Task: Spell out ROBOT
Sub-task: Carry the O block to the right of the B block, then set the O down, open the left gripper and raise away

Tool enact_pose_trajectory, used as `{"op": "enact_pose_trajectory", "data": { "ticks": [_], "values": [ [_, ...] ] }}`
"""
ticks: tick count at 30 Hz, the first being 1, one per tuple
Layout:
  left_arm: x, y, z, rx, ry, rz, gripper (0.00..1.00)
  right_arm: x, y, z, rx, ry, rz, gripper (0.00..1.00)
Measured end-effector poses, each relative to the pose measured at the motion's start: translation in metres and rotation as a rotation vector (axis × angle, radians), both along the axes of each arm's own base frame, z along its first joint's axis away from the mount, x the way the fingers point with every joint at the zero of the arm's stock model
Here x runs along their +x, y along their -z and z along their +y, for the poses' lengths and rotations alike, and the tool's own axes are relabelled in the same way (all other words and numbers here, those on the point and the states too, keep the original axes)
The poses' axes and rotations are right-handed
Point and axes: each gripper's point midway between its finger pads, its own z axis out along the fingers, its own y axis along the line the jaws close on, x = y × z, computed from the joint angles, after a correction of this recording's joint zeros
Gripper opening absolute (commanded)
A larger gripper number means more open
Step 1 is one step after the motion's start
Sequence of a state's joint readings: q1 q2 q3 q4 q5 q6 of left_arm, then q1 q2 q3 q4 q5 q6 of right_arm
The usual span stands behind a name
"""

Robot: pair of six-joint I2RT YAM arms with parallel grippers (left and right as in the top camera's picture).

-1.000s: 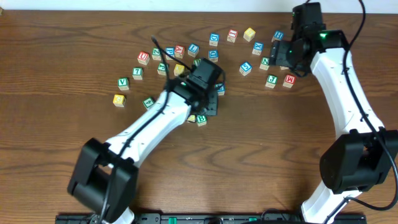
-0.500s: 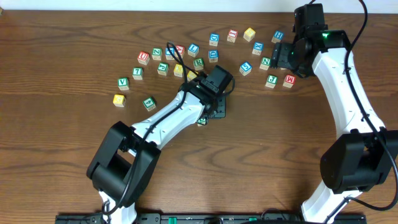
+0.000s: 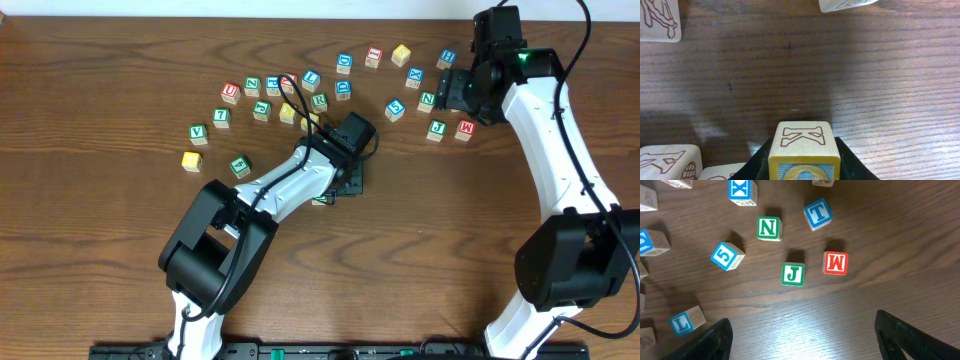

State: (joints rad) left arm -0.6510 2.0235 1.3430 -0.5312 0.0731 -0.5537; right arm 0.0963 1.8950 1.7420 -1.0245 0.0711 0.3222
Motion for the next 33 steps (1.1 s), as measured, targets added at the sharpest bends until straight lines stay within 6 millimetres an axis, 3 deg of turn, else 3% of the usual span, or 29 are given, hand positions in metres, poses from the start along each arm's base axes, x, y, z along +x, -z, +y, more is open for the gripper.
{"op": "enact_pose_trajectory", "data": {
  "ticks": [1,2,7,14,17,20,24,27,30,33],
  "values": [
    [0.000,0.000,0.000,-0.001,0.000,-0.001,0.29,0.000,0.000,0.000,0.000,0.000,0.000,0.85],
    [0.000,0.000,0.000,-0.001,0.000,-0.001,0.40,0.000,0.000,0.000,0.000,0.000,0.000,0.86],
    [0.002,-0.001,-0.002,-0.008,-0.005,-0.007,0.50,0.000,0.000,0.000,0.000,0.000,0.000,0.86],
    [0.003,-0.003,-0.002,-0.009,0.006,-0.014,0.54,0.000,0.000,0.000,0.002,0.001,0.000,0.86],
    [0.004,-0.014,-0.001,-0.018,0.017,-0.032,0.55,0.000,0.000,0.003,0.020,-0.005,0.001,0.84],
    [0.010,-0.039,0.007,-0.041,0.002,-0.066,0.55,0.000,0.000,0.008,0.045,-0.014,0.001,0.80],
    [0.032,-0.095,0.037,-0.095,-0.080,-0.156,0.55,0.002,-0.002,0.021,0.084,-0.039,-0.011,0.73],
    [0.046,-0.140,0.072,-0.131,-0.166,-0.234,0.55,0.004,-0.004,0.039,0.103,-0.078,-0.027,0.66],
    [0.052,-0.167,0.113,-0.136,-0.259,-0.271,0.55,0.003,-0.005,0.062,0.114,-0.128,-0.035,0.59],
    [0.055,-0.169,0.149,-0.117,-0.342,-0.260,0.55,-0.001,-0.001,0.086,0.121,-0.180,-0.023,0.52]
  ]
}}
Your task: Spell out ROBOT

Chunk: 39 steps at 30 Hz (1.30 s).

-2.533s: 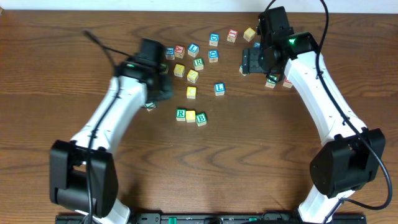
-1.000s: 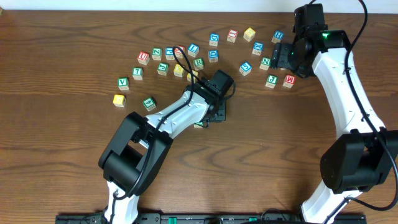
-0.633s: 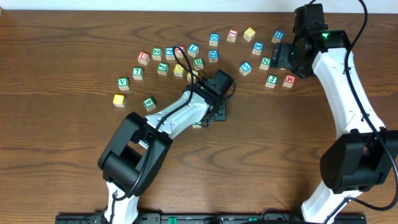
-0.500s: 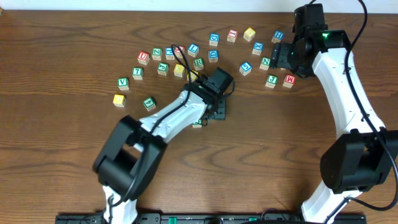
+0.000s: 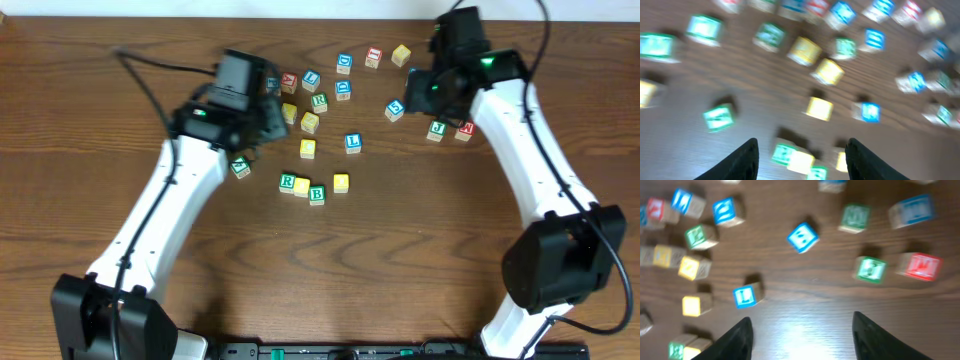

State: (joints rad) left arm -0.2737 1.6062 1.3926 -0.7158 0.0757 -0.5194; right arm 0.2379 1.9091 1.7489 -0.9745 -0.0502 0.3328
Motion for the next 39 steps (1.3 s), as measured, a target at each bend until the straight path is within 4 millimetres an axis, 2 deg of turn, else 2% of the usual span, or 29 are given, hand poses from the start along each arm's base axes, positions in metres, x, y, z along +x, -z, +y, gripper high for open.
{"op": "enact_pose_trajectory", "data": {
  "ticks": [3,6,9,12,18,22,39],
  "values": [
    [0.002,0.006,0.033,0.009,-0.079,0.037,0.55,-0.005,0.014,0.022,0.000,-0.051,0.037,0.38],
    [0.005,0.007,0.060,0.009,-0.147,0.043,0.55,-0.013,0.037,0.040,-0.001,-0.095,0.101,0.24],
    [0.007,0.007,0.081,0.010,-0.200,0.043,0.55,-0.021,0.059,0.055,-0.006,-0.127,0.158,0.10],
    [0.008,0.007,0.092,0.010,-0.226,0.044,0.55,-0.026,0.074,0.067,-0.011,-0.153,0.192,0.02],
    [0.008,0.008,0.094,0.009,-0.231,0.045,0.55,-0.037,0.089,0.087,-0.021,-0.201,0.227,0.01],
    [0.008,0.008,0.094,0.010,-0.231,0.045,0.55,-0.045,0.108,0.097,-0.030,-0.225,0.271,0.01],
    [0.008,0.008,0.094,0.010,-0.231,0.045,0.55,-0.048,0.117,0.118,-0.018,-0.260,0.245,0.02]
  ]
}}
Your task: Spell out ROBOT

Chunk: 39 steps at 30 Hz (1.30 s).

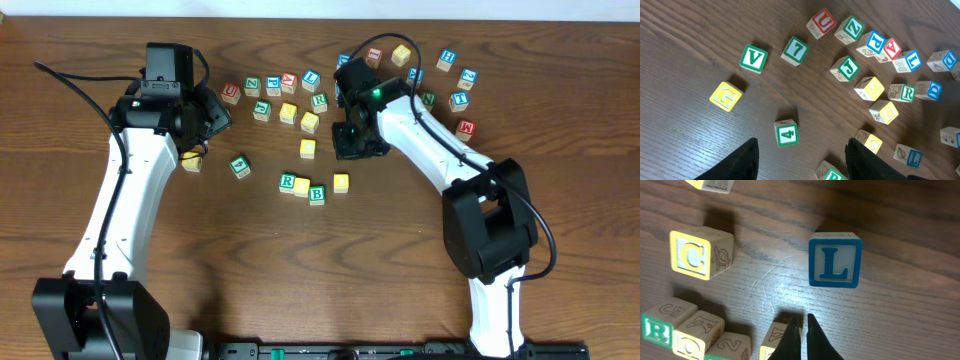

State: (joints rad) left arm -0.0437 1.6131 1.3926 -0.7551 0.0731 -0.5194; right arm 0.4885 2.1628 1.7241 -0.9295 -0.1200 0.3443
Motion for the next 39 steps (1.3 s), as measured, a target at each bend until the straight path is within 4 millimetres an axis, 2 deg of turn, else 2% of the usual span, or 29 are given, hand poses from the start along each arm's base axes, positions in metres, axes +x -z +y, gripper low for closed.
{"op": "enact_pose_trajectory", "data": {
  "ticks": [5,12,21,25,29,35,39],
  "values": [
    [0.000,0.000,0.000,0.000,0.000,0.001,0.55,-0.002,0.006,-0.002,-0.007,0.010,0.008,0.08],
    [0.000,0.001,0.000,0.000,0.000,0.003,0.55,0.008,0.010,-0.002,-0.019,0.018,-0.028,0.07],
    [0.000,0.001,0.000,0.000,0.000,0.003,0.55,0.009,0.041,-0.004,-0.050,0.020,0.002,0.04],
    [-0.001,0.002,0.000,0.000,0.000,0.006,0.55,0.019,0.040,0.000,-0.033,0.023,-0.036,0.04],
    [-0.001,0.002,0.000,0.000,0.000,0.008,0.55,0.039,0.036,-0.002,-0.017,0.045,-0.107,0.04],
    [-0.001,0.002,0.000,0.000,0.000,0.008,0.55,0.078,0.026,-0.019,0.011,0.110,-0.227,0.05],
    [-0.001,0.002,0.000,0.000,0.000,0.008,0.55,0.094,0.020,-0.025,0.031,0.129,-0.273,0.05]
  ]
}}
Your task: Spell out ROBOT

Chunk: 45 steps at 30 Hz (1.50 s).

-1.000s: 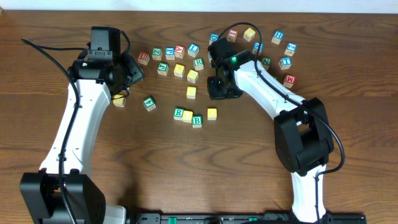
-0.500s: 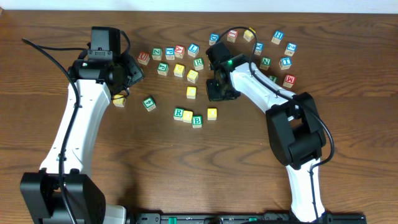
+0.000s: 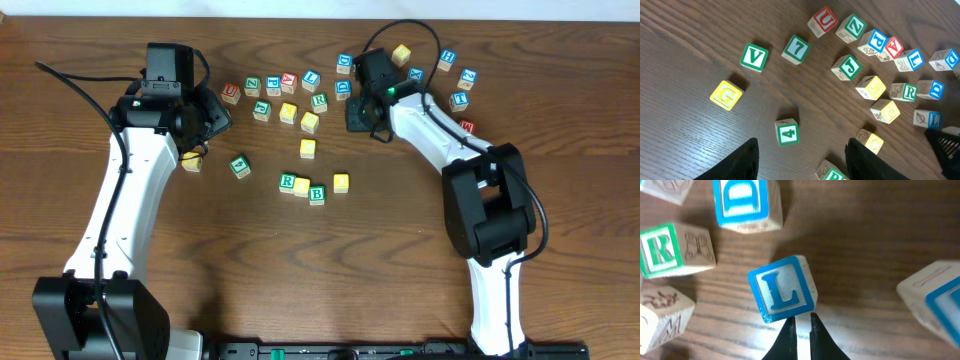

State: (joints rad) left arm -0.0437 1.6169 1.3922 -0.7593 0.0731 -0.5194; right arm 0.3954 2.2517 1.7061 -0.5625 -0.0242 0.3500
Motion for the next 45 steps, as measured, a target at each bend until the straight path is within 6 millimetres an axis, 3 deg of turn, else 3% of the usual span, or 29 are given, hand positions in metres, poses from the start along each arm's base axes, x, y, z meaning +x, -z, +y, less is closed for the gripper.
{"op": "enact_pose_trajectory", "data": {
  "ticks": [5,16,26,32,45],
  "values": [
    [0.000,0.000,0.000,0.000,0.000,0.000,0.55,-0.004,-0.001,0.011,0.025,-0.058,0.007,0.05],
    [0.000,0.000,0.000,0.000,0.000,0.000,0.55,-0.047,0.006,0.051,0.075,-0.190,0.121,0.07],
    [0.000,0.000,0.000,0.000,0.000,0.000,0.55,-0.070,0.006,0.084,0.077,-0.259,0.136,0.04],
    [0.000,0.000,0.000,0.000,0.000,-0.002,0.55,-0.073,0.003,0.101,0.092,-0.284,0.108,0.06],
    [0.002,-0.001,0.004,0.011,-0.010,-0.008,0.55,-0.068,-0.019,0.160,0.193,-0.343,-0.041,0.09]
  ]
}}
